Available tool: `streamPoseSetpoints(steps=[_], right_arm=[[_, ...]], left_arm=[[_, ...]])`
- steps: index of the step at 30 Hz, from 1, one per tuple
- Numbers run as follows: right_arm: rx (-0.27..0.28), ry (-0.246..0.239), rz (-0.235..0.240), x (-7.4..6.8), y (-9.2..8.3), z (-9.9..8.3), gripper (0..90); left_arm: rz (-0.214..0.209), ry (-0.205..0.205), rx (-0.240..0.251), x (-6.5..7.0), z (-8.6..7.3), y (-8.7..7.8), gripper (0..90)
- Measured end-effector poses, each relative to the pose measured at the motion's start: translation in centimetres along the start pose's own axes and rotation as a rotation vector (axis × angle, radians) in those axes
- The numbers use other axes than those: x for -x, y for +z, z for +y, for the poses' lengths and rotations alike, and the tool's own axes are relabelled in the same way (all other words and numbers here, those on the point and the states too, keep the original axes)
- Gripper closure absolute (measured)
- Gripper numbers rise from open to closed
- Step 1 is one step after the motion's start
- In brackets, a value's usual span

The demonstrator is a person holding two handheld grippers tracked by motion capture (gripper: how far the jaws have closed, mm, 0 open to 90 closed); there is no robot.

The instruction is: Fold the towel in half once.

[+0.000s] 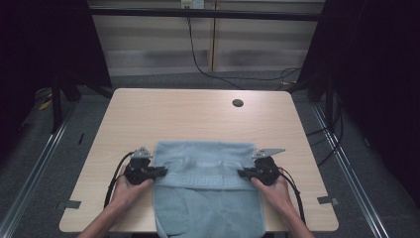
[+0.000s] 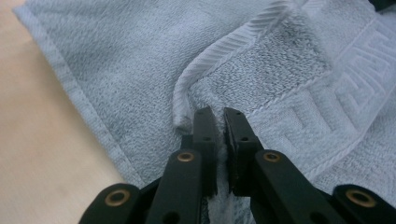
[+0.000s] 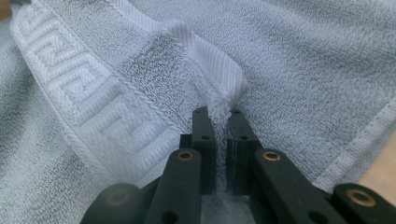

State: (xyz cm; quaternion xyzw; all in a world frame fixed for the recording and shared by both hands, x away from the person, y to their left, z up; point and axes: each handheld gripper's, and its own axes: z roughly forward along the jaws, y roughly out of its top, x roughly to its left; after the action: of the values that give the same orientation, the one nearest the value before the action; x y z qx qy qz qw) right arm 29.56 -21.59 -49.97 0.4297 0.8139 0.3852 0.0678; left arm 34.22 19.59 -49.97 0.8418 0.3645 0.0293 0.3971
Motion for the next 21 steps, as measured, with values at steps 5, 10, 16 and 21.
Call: streamPoseSetpoints(steps=[5,10,16,21], right_arm=[[0.022,0.024,-0.032,2.0,1.6,2.0,84.6],[0.028,0.054,-0.075,4.1,3.2,4.1,84.6],[0.015,0.079,-0.108,6.3,4.6,6.4,84.6],[0.022,0.126,-0.121,7.9,5.3,7.5,84.6]], left_arm=[[0.083,0.001,-0.003,-2.2,2.8,1.8,84.3],[0.103,-0.042,0.012,-4.1,4.4,3.0,84.3],[0.129,-0.046,0.033,-4.8,5.2,3.9,84.3],[0.125,-0.07,0.061,-5.2,5.4,4.4,84.3]])
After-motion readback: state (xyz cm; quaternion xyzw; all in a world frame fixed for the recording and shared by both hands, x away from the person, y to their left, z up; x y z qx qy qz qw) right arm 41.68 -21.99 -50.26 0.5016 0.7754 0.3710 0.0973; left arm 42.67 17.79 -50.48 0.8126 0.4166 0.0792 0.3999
